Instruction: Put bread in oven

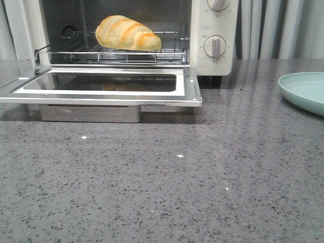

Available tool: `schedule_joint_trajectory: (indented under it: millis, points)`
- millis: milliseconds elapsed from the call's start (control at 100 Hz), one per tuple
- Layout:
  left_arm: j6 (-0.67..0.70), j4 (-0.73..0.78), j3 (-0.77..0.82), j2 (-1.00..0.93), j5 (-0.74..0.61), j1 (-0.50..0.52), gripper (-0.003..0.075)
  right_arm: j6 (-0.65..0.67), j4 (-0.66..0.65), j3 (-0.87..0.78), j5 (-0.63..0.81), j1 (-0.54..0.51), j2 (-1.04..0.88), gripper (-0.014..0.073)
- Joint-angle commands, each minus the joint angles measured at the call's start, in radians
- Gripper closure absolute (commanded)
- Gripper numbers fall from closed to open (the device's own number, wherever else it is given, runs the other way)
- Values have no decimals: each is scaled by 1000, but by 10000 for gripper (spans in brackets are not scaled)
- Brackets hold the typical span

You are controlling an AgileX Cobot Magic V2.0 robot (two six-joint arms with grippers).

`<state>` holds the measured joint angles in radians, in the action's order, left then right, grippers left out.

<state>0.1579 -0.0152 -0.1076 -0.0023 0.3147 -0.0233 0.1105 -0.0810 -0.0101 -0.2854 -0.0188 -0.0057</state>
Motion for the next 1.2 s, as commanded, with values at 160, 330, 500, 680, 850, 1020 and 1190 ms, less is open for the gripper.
schedule_joint_trajectory:
  millis: [160,330,500,680,850,1020,1190]
  points:
    - [0,-10,-28,-26,-81,2,741,-1,0,-25,-4,-4,-21,661]
    - [0,-10,-28,-26,-81,2,741,-1,0,-25,-31,-4,-21,662]
    - [0,-10,-28,-26,-81,2,741,-1,0,-25,-31,-4,-21,662]
    - [0,-10,-28,-26,-81,2,741,-1,0,-25,-31,-4,-21,661]
    - [0,-10,-28,-26,-81,2,741,-1,0,-25,-31,-4,-21,661]
    - [0,-10,-28,-26,-81,2,741,-1,0,-25,-31,-4,-21,661]
    - [0,-10,-28,-26,-81,2,741,-1,0,-25,-31,-4,-21,661]
